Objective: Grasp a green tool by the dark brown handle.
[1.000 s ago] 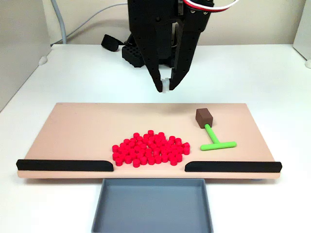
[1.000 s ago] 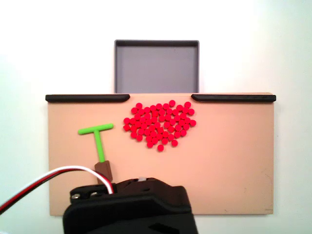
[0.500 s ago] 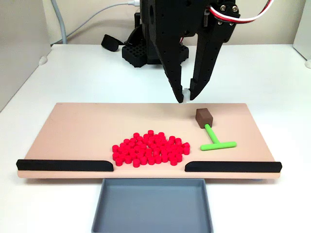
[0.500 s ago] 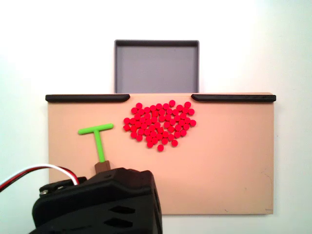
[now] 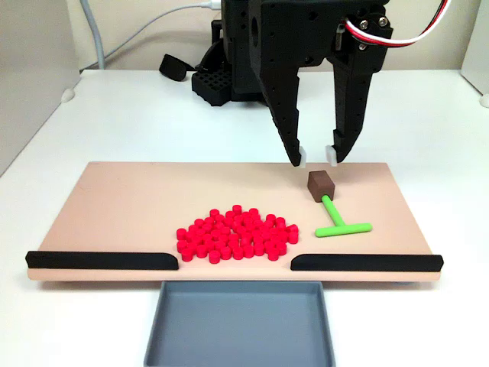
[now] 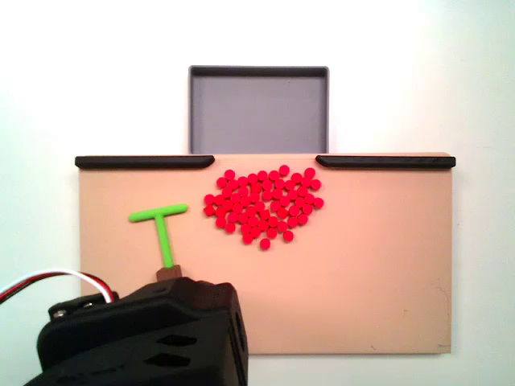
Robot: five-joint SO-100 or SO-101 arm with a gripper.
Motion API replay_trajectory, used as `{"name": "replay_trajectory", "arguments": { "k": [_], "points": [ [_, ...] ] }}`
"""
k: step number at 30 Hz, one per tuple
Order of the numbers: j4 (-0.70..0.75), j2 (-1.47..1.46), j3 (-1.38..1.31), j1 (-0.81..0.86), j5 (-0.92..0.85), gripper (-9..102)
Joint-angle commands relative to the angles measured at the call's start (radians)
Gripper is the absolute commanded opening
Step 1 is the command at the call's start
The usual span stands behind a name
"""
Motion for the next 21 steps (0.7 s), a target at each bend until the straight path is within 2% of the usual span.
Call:
{"name": "replay_trajectory", "arguments": {
  "k": [1,21],
  "points": [
    [-0.005,0.023,-0.023,0.005,0.021,19],
    [-0.025,-0.035,-0.020,0.025,0.018,21]
  ]
}}
